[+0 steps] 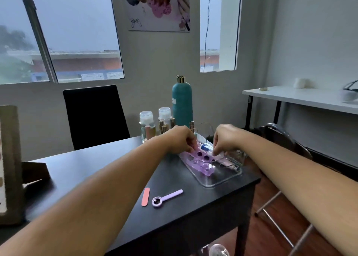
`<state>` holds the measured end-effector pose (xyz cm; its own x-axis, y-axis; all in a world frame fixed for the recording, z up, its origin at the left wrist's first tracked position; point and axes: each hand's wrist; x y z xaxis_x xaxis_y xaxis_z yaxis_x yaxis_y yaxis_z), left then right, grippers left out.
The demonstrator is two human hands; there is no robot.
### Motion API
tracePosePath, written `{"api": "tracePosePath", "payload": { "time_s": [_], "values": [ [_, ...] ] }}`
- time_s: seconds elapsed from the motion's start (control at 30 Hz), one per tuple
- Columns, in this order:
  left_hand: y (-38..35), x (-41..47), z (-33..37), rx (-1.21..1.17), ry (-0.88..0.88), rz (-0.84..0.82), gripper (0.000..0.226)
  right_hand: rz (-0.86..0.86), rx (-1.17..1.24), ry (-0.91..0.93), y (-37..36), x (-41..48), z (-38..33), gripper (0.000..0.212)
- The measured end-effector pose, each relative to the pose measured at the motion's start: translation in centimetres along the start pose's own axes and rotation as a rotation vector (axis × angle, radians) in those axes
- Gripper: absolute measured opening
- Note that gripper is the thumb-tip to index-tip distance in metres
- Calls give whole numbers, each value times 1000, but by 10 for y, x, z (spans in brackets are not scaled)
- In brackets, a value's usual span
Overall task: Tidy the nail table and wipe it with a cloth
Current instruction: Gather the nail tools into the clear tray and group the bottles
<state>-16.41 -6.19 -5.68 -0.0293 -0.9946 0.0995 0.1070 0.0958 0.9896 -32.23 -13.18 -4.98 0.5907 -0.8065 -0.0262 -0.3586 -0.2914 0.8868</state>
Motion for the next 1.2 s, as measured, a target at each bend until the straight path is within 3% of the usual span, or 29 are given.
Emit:
{"api": "tracePosePath", "payload": {
  "time_s": [0.23,0.47,0.8,1.03,1.2],
  "values": [
    [-7,8,2,-8,6,34,25,-4,3,12,-8,4,-3,28],
    [-13,9,4,-59,13,44,12,-7,17,21,-11,6,-2,16],
    [6,-6,-3,47,27,193,13,88,74,51,-1,5,-4,8],
    [30,-60,-20,59,113,157,13,47,152,226,3,-17,-36,4],
    [17,-114,-36,-18,185,-2,15,-147,110,409,-21,-46,-70,8]
  ]
}}
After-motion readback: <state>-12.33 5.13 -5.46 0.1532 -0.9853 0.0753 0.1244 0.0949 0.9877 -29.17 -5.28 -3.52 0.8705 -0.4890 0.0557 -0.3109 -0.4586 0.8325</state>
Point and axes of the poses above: each hand's wrist, its own x-axis towards the middle knuckle, its own y-axis out of the back of the hand, z = x × y, and after that the axes turned 9 degrees about x, right-handed
